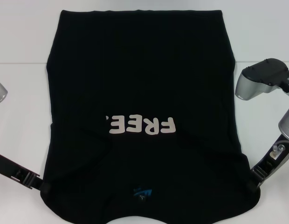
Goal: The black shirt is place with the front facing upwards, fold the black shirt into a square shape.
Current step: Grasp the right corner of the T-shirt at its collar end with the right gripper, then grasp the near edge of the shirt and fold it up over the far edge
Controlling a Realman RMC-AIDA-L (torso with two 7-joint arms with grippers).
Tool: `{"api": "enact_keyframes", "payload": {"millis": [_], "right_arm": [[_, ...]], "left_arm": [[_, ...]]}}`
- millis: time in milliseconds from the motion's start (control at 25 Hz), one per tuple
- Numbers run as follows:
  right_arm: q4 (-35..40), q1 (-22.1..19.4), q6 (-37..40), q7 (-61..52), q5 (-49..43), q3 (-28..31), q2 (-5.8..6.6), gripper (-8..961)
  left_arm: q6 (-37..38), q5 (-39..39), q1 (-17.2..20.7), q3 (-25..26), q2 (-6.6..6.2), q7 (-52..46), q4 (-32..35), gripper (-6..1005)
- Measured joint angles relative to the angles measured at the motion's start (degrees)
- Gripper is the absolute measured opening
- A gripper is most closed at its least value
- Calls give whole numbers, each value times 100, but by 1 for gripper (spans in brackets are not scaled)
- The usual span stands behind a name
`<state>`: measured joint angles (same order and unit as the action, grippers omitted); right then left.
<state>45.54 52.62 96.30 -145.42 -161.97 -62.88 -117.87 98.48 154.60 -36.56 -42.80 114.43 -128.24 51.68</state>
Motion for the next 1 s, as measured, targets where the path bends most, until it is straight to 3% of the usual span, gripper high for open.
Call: {"api": "enact_keyframes", "payload": {"millis": [360,760,1000], "right_arm": [[29,11,65,-15,14,46,51,42],[137,-48,1006,464,58,375,257,42],[32,-364,1720,1058,14,281,190,42]], "left_arm": [[60,0,-19,0,-30,0,-10,19],[1096,-11,-238,6,-402,115,-641,19],[1819,139,-250,-447,-414,363,-961,18]]}}
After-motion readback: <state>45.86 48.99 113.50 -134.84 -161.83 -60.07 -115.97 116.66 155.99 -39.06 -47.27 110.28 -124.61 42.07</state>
